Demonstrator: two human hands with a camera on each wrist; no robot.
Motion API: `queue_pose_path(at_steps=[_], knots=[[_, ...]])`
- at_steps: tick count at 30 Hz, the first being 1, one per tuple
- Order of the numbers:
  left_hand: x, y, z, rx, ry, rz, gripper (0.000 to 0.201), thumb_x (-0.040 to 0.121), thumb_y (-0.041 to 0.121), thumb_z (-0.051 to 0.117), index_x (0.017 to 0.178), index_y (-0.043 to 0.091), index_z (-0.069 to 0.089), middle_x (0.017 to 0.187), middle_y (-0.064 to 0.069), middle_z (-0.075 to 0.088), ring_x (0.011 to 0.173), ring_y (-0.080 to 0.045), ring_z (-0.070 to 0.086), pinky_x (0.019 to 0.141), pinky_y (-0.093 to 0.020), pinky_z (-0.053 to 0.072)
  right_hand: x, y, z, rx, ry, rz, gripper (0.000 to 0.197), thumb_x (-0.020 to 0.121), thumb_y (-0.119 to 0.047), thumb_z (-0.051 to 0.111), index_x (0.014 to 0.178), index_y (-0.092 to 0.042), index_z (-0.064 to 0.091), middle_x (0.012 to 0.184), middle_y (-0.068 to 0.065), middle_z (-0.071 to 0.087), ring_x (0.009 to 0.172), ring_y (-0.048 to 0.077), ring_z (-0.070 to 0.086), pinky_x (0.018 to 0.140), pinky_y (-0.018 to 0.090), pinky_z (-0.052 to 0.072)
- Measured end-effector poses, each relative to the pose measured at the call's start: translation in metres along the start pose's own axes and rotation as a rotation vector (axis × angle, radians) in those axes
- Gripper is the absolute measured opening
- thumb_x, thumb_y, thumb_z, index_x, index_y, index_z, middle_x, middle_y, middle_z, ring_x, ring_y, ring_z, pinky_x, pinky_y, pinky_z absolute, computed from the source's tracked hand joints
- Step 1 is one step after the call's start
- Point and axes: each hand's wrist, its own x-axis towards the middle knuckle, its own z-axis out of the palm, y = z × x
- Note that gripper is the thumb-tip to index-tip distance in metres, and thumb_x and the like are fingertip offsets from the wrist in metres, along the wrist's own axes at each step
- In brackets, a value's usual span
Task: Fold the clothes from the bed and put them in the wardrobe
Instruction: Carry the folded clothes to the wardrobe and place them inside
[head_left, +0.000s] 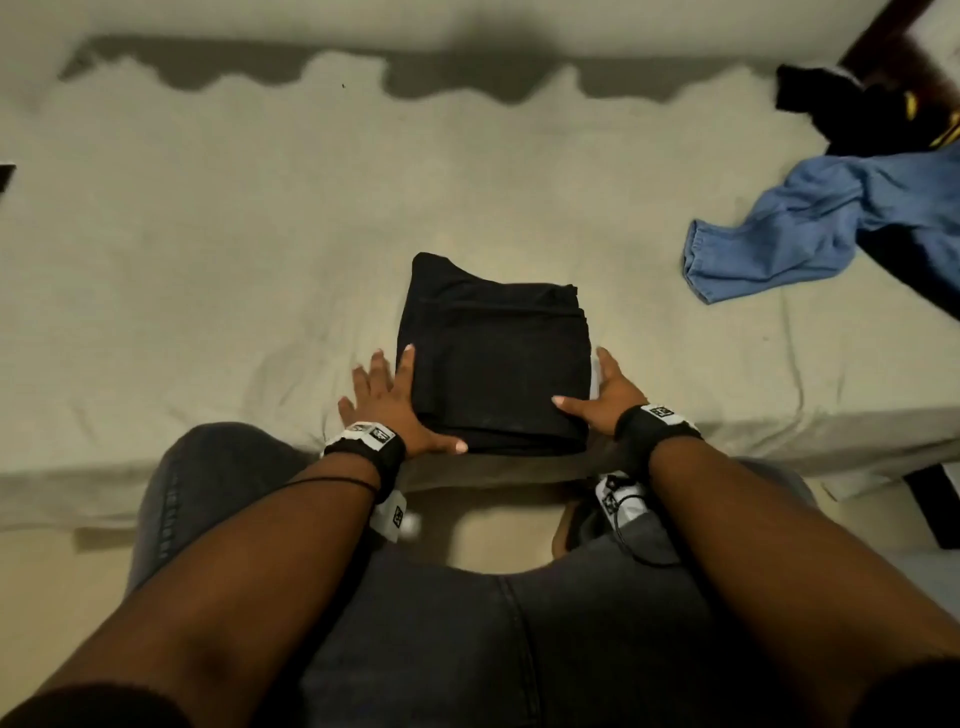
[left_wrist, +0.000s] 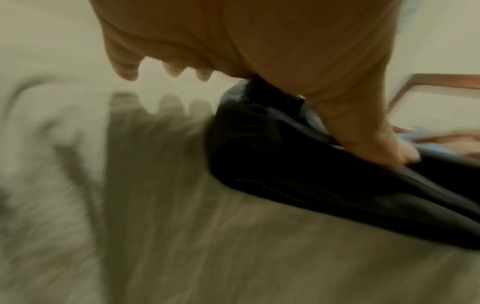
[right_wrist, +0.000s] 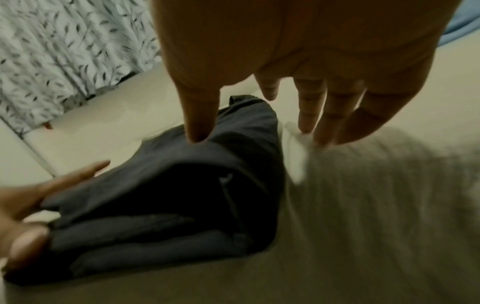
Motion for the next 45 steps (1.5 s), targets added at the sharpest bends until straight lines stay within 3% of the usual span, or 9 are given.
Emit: queue_pose_path(at_steps=[6, 11, 14, 21, 28, 32, 40, 43, 45], knots=[[-0.037, 0.04, 0.014, 0.334, 0.205, 0.434, 0.155, 0.046, 0.084, 0.078, 0.15, 0.048, -0.029, 0.165, 0.002, -0.028, 0.153, -0.032, -0.022, 0.119, -0.067, -0.003, -0.031, -0.021, 0.01, 0.396, 0.022, 0.085, 0.106, 0.087, -0.018, 0.077, 0.162, -0.028, 0.003, 0.156, 0.021, 0.038, 0.133, 0.04, 0.049, 0.109, 0.045, 0.044], [-0.035, 0.029, 0.024, 0.241, 0.058, 0.364, 0.142, 0.059, 0.076, 0.079, 0.149, 0.049, -0.028, 0.17, 0.005, 0.001, 0.156, -0.029, 0.009, 0.121, -0.064, 0.014, -0.06, -0.044, 0.015, 0.587, 0.057, 0.008, 0.094, 0.089, -0.014, 0.066, 0.158, -0.04, 0.008, 0.109, 0.02, 0.064, 0.056, 0.023, 0.055, 0.05, 0.03, 0.046], [-0.035, 0.029, 0.018, 0.136, 0.121, 0.368, 0.133, 0.06, 0.086, 0.068, 0.149, 0.052, -0.025, 0.169, 0.007, 0.007, 0.153, -0.03, 0.019, 0.12, -0.062, 0.018, -0.077, -0.056, 0.019, 0.706, 0.043, -0.016, 0.093, 0.092, -0.007, 0.061, 0.158, -0.042, 0.004, 0.081, 0.015, 0.059, 0.043, 0.017, 0.046, 0.043, 0.026, 0.04], [-0.048, 0.05, 0.012, -0.049, 0.27, 0.549, 0.09, 0.092, 0.044, 0.061, 0.16, 0.039, 0.003, 0.157, 0.004, 0.041, 0.141, -0.023, 0.043, 0.119, -0.058, 0.025, -0.101, -0.077, 0.017, 1.111, 0.04, 0.003, 0.086, 0.096, -0.007, 0.055, 0.159, -0.043, 0.009, 0.075, 0.011, 0.054, 0.046, 0.014, 0.044, 0.044, 0.025, 0.038], [-0.061, 0.062, 0.011, -0.039, 0.295, 0.434, 0.135, 0.06, 0.074, 0.078, 0.155, 0.046, -0.014, 0.164, 0.001, 0.029, 0.146, -0.034, 0.036, 0.117, -0.062, 0.028, -0.112, -0.084, 0.017, 1.274, 0.001, 0.012, 0.087, 0.095, -0.006, 0.053, 0.157, -0.048, 0.01, 0.081, 0.012, 0.057, 0.049, 0.016, 0.05, 0.049, 0.026, 0.04], [-0.053, 0.06, 0.003, -0.09, 0.295, 0.207, 0.085, 0.076, 0.039, 0.066, 0.151, 0.039, 0.027, 0.133, -0.007, 0.062, 0.124, -0.036, 0.055, 0.107, -0.054, 0.043, -0.113, -0.082, 0.013, 1.329, -0.018, -0.014, 0.086, 0.096, -0.005, 0.051, 0.158, -0.047, 0.009, 0.087, 0.014, 0.06, 0.052, 0.018, 0.054, 0.053, 0.028, 0.042], [-0.059, 0.052, -0.054, -0.375, 0.353, 0.315, 0.046, 0.089, 0.011, 0.06, 0.129, 0.032, 0.066, 0.112, -0.011, 0.073, 0.1, -0.037, 0.067, 0.085, -0.037, 0.053, -0.1, -0.056, -0.013, 1.15, 0.139, -0.165, 0.048, 0.098, -0.014, 0.062, 0.143, -0.025, 0.048, 0.076, 0.005, 0.059, 0.068, 0.018, 0.058, 0.061, 0.029, 0.045], [-0.067, 0.046, -0.079, -0.61, 0.335, 0.341, 0.007, 0.093, 0.024, 0.065, 0.089, 0.021, 0.071, 0.081, -0.006, 0.072, 0.077, -0.031, 0.065, 0.063, -0.031, 0.045, -0.085, -0.037, -0.021, 0.774, 0.414, -0.117, 0.049, 0.092, -0.012, 0.067, 0.139, -0.022, 0.055, 0.1, 0.003, 0.064, 0.09, 0.019, 0.063, 0.081, 0.036, 0.052], [-0.07, 0.037, -0.091, -0.843, 0.249, 0.377, 0.022, 0.088, 0.038, 0.072, 0.085, 0.016, 0.072, 0.081, -0.01, 0.074, 0.079, -0.033, 0.069, 0.068, -0.037, 0.048, -0.077, -0.026, -0.024, 0.67, 0.417, -0.098, 0.071, 0.085, -0.016, 0.075, 0.148, -0.027, 0.044, 0.134, 0.005, 0.055, 0.121, 0.024, 0.056, 0.101, 0.037, 0.048]])
